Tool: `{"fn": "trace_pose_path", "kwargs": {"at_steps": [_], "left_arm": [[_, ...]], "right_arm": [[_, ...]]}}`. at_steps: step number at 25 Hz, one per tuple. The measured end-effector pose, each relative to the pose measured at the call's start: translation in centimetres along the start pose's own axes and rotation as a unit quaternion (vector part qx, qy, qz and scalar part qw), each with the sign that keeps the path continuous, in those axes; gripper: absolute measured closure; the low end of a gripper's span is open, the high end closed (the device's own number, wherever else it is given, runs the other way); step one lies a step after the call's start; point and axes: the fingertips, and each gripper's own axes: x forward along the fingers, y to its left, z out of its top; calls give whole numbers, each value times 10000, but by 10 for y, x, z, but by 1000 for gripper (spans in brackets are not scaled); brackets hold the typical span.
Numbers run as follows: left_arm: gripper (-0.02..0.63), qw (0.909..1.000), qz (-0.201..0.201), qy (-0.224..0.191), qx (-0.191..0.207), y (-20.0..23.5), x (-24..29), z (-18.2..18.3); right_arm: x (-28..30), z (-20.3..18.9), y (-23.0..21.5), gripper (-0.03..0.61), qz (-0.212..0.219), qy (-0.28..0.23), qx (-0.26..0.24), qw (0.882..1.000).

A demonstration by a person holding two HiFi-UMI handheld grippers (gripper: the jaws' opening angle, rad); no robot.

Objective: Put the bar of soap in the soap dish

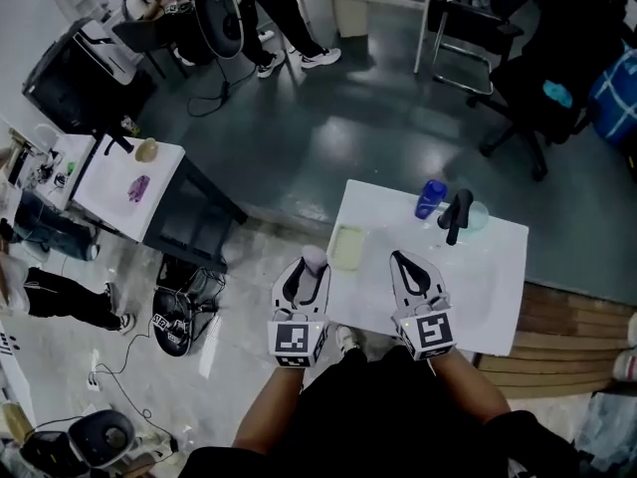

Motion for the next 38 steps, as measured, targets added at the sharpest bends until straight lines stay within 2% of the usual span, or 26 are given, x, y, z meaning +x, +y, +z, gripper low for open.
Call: {"fn": "trace_pose_path", "kwargs": {"at_steps": [9,21,30,38], "left_arm": [[425,9987,-73,506,-78,-14,32,-26],[425,9902,443,1313,-173,-32,86,-73],[425,9762,788,2010,-186,-24,108,-114],[425,9660,795,2452,-191,-27,121,-138]], "right_arm": [[0,-20,-14,560,-34,383,2,9993],[-2,-65,-44,560,593,876,10,9944],[5,-86,-53,560,818,1081,93,9907],[8,-89,-50,560,934,1085,144,9896]]}}
